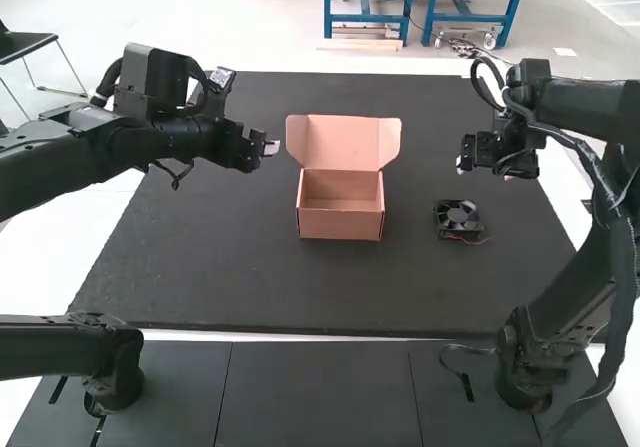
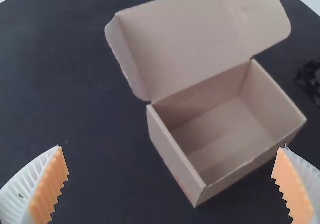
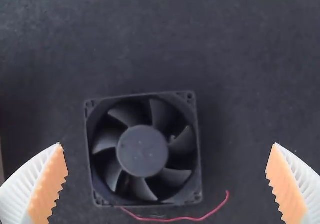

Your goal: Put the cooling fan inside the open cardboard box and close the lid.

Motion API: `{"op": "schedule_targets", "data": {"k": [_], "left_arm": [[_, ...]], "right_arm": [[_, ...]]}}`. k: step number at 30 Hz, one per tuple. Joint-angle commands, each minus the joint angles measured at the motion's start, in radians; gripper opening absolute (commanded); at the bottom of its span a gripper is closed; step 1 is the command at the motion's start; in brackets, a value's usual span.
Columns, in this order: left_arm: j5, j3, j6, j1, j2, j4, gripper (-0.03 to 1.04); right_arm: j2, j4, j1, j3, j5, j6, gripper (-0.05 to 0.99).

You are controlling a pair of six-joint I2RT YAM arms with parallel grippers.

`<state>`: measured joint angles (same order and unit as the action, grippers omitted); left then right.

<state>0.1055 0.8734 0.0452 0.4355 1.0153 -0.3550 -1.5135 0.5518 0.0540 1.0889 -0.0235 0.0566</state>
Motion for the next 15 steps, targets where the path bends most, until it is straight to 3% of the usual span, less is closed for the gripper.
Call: {"op": "schedule_targets", "data": {"k": [1, 15], "left_arm": [[0.014, 0.026, -0.004, 0.014, 0.005, 0.002, 0.96], [0.017, 0.029, -0.010, 0.012, 0.023, -0.016, 0.96]], "right_arm": [[-0.022, -0.009, 0.023, 0.005, 0.028, 0.003, 0.91], [-0.114, -0.007, 0.115, 0.025, 0.086, 0.117, 0.91]]}}
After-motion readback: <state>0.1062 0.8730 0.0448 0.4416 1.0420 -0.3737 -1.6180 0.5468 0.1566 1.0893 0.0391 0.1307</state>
